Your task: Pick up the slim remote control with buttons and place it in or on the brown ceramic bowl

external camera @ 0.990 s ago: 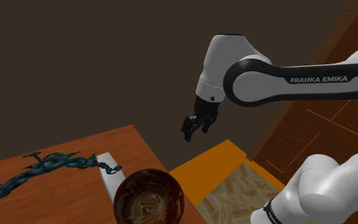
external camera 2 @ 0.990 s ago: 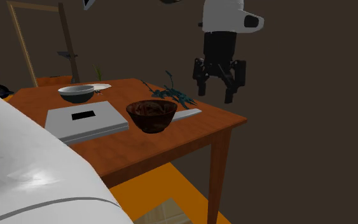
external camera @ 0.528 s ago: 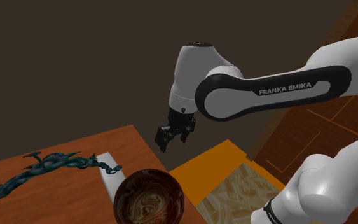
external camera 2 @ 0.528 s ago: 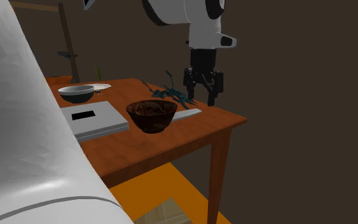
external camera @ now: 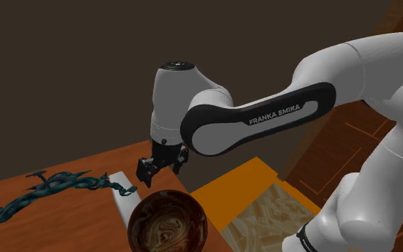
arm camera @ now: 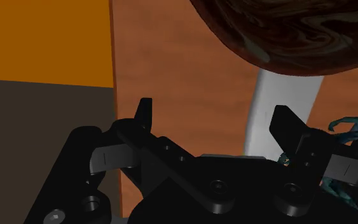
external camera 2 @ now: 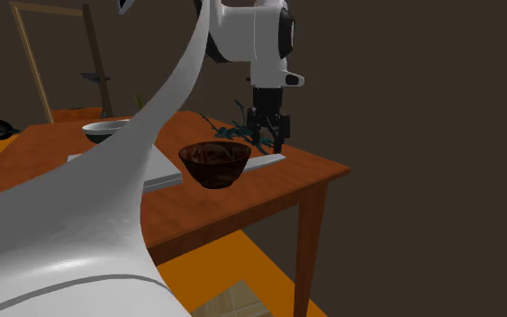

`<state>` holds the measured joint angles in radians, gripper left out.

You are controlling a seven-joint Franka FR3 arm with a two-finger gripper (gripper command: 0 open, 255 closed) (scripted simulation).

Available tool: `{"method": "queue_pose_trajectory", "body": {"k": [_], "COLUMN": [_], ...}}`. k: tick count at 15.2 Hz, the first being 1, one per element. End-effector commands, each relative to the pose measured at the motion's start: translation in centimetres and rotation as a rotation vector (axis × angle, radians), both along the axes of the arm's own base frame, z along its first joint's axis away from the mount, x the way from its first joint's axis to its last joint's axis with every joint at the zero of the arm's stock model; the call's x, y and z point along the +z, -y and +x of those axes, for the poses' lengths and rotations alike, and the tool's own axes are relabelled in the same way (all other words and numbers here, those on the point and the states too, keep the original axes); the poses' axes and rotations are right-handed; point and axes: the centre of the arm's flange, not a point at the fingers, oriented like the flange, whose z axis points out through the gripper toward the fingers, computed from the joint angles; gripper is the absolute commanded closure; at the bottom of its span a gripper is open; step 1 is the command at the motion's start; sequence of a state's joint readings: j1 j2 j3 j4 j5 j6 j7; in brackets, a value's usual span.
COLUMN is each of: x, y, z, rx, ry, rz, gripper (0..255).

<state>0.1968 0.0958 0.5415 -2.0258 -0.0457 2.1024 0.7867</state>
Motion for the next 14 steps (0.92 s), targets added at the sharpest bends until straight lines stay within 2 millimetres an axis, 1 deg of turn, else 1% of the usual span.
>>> {"method": "queue_pose_trajectory", "body": {"k": [1, 6, 7, 14], "x": [-1.1, -3.5, -3.8, -7.5], "y": [-2.3, -8.1, -8.9, -9.0], "z": [0.8, 2.8, 3.0, 3.0], "rx": [-0.006, -0.014, -0.015, -0.015], "ry": [0.003, 0.009, 0.01, 0.01], "rz": [0.001, 0.003, 0.003, 0.003], "gripper": [0, 0, 0, 0]}}
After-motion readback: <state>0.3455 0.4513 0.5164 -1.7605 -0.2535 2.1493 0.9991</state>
